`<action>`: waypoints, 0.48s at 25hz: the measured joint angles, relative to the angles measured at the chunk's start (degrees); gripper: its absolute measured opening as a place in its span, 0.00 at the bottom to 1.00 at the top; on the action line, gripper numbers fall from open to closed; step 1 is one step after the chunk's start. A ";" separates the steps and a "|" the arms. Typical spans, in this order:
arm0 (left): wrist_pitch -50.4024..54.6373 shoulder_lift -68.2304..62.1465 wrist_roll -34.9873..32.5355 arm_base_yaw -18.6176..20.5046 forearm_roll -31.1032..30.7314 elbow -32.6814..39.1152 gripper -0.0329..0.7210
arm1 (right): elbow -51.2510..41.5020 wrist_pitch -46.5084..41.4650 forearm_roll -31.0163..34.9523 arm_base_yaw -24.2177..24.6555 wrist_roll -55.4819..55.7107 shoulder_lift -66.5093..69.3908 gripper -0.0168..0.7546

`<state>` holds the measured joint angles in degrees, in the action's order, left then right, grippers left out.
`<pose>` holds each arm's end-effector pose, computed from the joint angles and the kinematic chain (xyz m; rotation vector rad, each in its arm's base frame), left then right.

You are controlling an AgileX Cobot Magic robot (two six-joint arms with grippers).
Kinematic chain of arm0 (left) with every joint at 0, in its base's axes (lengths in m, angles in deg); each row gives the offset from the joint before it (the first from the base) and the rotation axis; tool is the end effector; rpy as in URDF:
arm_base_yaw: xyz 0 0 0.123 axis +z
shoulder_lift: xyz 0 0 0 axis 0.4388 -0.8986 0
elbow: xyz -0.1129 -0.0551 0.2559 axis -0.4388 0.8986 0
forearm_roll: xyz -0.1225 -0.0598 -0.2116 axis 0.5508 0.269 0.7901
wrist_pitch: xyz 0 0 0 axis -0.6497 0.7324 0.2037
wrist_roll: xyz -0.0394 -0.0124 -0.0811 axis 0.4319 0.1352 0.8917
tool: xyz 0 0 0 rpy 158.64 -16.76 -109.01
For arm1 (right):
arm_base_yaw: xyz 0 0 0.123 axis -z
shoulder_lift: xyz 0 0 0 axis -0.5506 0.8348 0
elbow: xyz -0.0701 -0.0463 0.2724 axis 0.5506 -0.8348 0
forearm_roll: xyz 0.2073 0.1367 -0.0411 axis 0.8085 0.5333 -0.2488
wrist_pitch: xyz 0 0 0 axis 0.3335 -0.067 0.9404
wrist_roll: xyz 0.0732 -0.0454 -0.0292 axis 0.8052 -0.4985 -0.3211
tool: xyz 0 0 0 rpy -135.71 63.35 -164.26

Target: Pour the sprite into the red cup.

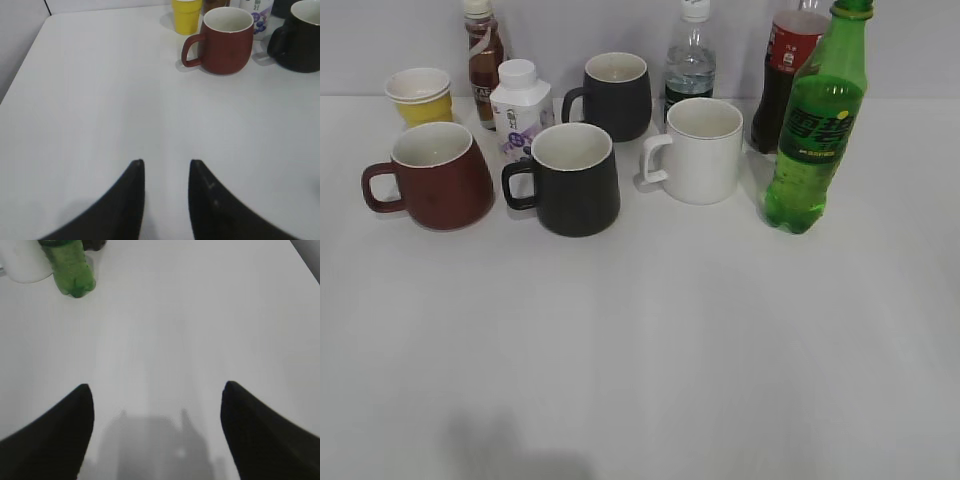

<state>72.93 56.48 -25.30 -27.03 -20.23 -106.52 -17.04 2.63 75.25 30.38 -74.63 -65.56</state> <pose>-0.0087 0.0013 0.2822 0.0453 2.0227 0.0238 -0.0054 -0.0016 0.2788 -0.0021 2.0168 0.0469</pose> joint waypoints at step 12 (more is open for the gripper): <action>-0.63 -0.64 0.00 0.00 0.00 -0.33 0.36 | 0.00 0.00 0.00 0.00 0.00 0.00 0.79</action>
<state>72.30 55.84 -25.30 -27.03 -20.23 -106.85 -17.04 2.63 75.25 30.38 -74.63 -65.56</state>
